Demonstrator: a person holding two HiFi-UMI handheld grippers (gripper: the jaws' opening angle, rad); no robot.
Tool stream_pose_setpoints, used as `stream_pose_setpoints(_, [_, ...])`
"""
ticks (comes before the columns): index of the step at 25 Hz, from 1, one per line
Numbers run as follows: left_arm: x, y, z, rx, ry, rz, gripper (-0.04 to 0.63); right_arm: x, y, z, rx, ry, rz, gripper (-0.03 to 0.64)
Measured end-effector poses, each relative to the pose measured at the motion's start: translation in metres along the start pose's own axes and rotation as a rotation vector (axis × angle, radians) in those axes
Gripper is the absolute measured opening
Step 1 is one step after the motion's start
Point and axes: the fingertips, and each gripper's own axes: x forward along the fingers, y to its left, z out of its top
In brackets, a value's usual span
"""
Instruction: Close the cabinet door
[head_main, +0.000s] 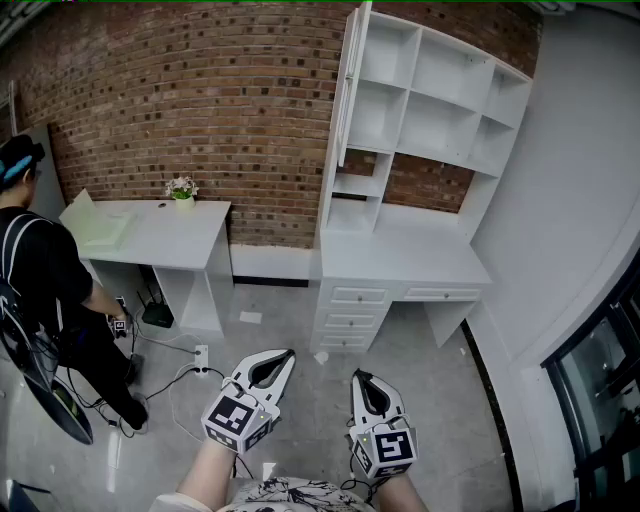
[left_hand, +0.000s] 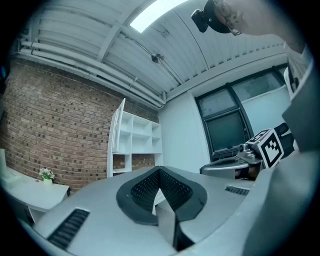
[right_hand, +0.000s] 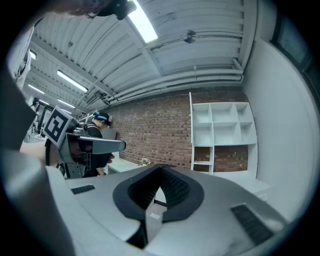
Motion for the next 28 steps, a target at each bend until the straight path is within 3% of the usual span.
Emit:
stream_pose_setpoints(11, [-0.01,0.014,-0.008,-0.032,0.003,-0.015,0.014,0.012,0.021,-0.013,-0.002,0.029,0.009,0.006])
stream_pose_setpoints(15, [-0.014,0.032,-0.013,-0.032,0.012,-0.02,0.014,0.03,0.037,-0.019,0.014,0.052,0.04,0.008])
stream_pose_setpoints(28, [-0.023,0.094,-0.041,-0.085,0.052,0.003,0.014,0.085,0.06,-0.03,0.026,0.075,0.003,0.008])
